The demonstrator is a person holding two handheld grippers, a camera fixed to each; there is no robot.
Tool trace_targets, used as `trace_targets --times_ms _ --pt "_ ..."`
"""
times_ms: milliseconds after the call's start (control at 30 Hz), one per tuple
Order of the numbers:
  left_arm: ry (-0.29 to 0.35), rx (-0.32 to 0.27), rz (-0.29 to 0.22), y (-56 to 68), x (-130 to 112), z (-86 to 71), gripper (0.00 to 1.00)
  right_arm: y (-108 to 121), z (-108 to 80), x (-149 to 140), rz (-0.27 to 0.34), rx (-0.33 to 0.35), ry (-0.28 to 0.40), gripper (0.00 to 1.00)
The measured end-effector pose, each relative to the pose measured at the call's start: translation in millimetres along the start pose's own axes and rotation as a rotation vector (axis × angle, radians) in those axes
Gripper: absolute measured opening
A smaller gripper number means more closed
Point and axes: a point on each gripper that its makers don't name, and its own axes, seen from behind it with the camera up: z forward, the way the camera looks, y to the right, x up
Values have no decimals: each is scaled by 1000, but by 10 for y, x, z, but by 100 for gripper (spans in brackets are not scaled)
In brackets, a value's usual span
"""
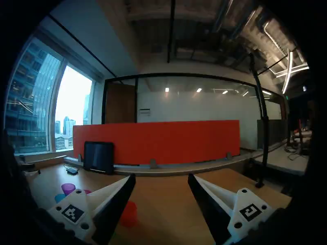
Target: Pour water
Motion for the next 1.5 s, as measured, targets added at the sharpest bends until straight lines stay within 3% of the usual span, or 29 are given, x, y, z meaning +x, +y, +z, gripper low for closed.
trace_targets --times_ms 700,1500 --pt "-17 -10 -37 65 -166 -33 96 -44 -3 20 5 8 2 99" --pt "-20 -17 -37 62 -162 -17 96 -94 4 26 3 18 3 99"
